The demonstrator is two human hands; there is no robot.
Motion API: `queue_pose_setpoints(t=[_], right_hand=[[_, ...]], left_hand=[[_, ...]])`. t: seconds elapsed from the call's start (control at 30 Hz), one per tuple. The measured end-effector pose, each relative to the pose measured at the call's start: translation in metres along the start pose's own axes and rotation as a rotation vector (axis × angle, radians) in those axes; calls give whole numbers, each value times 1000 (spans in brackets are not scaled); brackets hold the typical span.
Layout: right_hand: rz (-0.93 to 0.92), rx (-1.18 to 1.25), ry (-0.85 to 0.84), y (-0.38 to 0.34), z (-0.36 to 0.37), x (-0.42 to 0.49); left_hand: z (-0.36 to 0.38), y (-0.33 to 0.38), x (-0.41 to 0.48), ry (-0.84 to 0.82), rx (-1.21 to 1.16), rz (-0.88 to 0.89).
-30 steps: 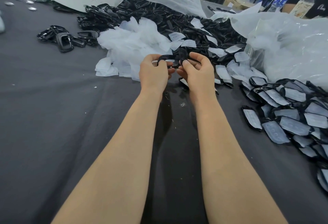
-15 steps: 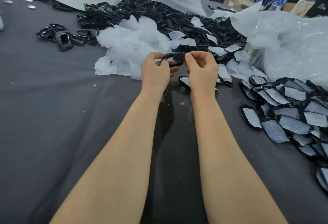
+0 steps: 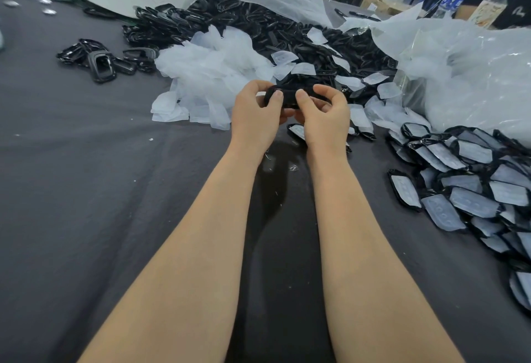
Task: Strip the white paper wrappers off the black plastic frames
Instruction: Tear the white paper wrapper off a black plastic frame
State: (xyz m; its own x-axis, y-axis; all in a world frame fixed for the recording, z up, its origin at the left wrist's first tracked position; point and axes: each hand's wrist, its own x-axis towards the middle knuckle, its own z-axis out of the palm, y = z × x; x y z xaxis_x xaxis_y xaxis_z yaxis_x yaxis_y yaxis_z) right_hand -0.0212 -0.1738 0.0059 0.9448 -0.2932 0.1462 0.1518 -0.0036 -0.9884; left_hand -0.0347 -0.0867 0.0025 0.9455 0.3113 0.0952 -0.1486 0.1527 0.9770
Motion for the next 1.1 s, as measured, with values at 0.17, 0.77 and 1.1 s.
queue_pose_setpoints(t=[0.17,0.77,1.1], right_hand=[[31,4,-12,0,1,2],[-173,-375,28,1,0,0],[73,-984,84,-13,-45,16]], left_hand=[[1,-1,0,33,67,16],[-3,1,-2,11,288,42],[-3,1,0,185,-22,-60]])
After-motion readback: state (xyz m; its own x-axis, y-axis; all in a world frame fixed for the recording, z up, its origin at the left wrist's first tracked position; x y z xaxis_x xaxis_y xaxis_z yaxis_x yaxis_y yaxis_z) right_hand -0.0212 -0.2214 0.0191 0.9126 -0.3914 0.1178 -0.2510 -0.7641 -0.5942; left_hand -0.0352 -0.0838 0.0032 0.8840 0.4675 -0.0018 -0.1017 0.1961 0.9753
